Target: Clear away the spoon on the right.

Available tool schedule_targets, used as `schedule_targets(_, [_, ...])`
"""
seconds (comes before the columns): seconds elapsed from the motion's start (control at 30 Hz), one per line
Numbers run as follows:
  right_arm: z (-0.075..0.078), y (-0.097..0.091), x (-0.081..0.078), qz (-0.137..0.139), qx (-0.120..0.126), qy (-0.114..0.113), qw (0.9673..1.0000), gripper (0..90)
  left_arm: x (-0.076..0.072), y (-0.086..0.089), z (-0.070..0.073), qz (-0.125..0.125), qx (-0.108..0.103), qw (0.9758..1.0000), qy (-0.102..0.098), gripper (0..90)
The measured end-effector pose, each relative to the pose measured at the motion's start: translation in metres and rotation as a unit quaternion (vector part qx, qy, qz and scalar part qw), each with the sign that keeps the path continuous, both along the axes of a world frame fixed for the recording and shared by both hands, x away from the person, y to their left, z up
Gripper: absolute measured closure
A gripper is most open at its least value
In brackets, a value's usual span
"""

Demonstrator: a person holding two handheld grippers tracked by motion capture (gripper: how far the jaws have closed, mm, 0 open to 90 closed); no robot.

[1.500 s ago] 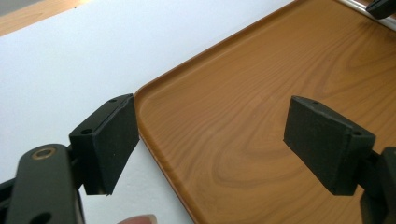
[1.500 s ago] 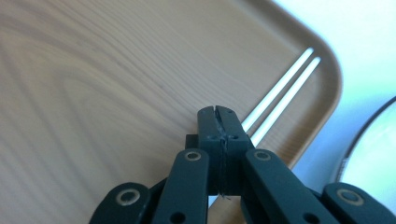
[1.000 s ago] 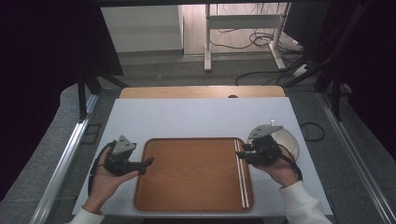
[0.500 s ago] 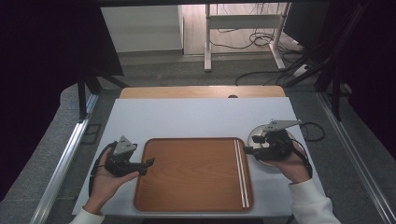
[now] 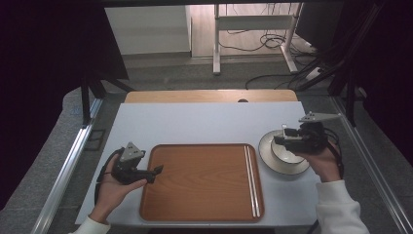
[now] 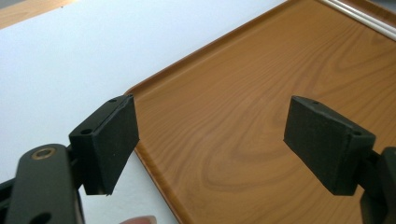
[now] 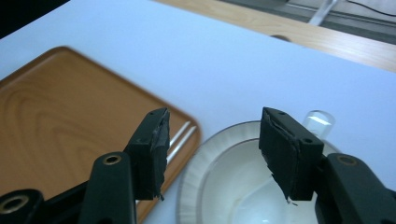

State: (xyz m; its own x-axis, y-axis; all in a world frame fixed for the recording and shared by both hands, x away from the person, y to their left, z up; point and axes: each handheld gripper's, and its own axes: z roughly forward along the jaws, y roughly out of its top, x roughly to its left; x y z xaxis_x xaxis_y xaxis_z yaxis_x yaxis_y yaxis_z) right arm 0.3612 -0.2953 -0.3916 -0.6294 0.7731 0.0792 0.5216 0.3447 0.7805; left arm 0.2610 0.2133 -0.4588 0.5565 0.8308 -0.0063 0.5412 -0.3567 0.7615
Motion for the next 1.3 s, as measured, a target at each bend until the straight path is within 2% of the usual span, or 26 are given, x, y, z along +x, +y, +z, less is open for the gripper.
schedule_targets(0.13, [-0.004, -0.011, 0.019, -0.021, -0.001, 0.009, 0.9997, 43.1, -0.001, 0.002, 0.001, 0.003, -0.001, 1.0000, -0.001, 17.8])
schedule_targets(0.27, [-0.009, -0.015, 0.030, -0.032, 0.004, 0.015, 0.9994, 43.1, -0.001, 0.002, 0.002, 0.003, -0.001, 1.0000, -0.003, 17.7])
schedule_targets(0.47, [-0.028, -0.019, 0.053, -0.054, -0.008, 0.038, 0.9978, 43.1, -0.002, 0.002, 0.002, 0.003, 0.001, 1.0000, -0.002, 17.7])
schedule_targets(0.67, [-0.038, -0.024, 0.066, -0.071, -0.015, 0.054, 0.9959, 43.7, -0.002, 0.003, 0.002, 0.005, 0.001, 1.0000, -0.003, 17.7])
schedule_targets(0.9, [-0.049, -0.034, 0.079, -0.079, 0.007, 0.075, 0.9940, 46.8, -0.002, 0.003, 0.002, 0.005, 0.003, 1.0000, -0.002, 17.8])
schedule_targets(1.03, [-0.056, -0.035, 0.084, -0.077, 0.014, 0.088, 0.9930, 53.0, -0.002, 0.003, 0.002, 0.005, 0.005, 1.0000, -0.001, 17.8])
schedule_targets(1.07, [-0.057, -0.035, 0.086, -0.073, 0.019, 0.093, 0.9928, 58.2, -0.002, 0.003, 0.002, 0.005, 0.005, 1.0000, -0.001, 17.9])
schedule_targets(1.13, [-0.058, -0.034, 0.086, -0.073, 0.020, 0.095, 0.9926, 60.3, -0.002, 0.003, 0.002, 0.005, 0.006, 1.0000, -0.001, 17.9])
schedule_targets(1.17, [-0.059, -0.034, 0.087, -0.071, 0.024, 0.097, 0.9924, 65.0, -0.002, 0.003, 0.001, 0.005, 0.007, 1.0000, -0.001, 17.9])
schedule_targets(1.3, [-0.061, -0.035, 0.088, -0.070, 0.033, 0.102, 0.9917, 69.1, -0.001, 0.003, 0.000, 0.006, 0.007, 1.0000, -0.001, 17.9])
